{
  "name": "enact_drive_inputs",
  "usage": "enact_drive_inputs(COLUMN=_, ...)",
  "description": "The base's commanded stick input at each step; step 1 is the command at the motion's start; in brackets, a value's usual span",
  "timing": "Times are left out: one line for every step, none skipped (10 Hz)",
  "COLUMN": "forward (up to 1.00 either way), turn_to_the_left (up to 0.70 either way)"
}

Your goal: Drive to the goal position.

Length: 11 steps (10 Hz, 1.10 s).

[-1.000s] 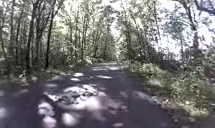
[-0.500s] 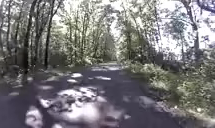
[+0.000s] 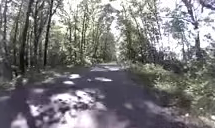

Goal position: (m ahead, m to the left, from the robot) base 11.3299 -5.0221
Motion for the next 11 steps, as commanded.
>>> enact_drive_inputs(forward=0.45, turn_to_the_left=0.0)
enact_drive_inputs(forward=0.45, turn_to_the_left=0.0)
enact_drive_inputs(forward=0.45, turn_to_the_left=0.0)
enact_drive_inputs(forward=0.45, turn_to_the_left=0.0)
enact_drive_inputs(forward=0.45, turn_to_the_left=0.0)
enact_drive_inputs(forward=0.45, turn_to_the_left=0.0)
enact_drive_inputs(forward=0.45, turn_to_the_left=0.0)
enact_drive_inputs(forward=0.45, turn_to_the_left=0.0)
enact_drive_inputs(forward=0.45, turn_to_the_left=0.0)
enact_drive_inputs(forward=0.45, turn_to_the_left=0.0)
enact_drive_inputs(forward=0.45, turn_to_the_left=0.0)
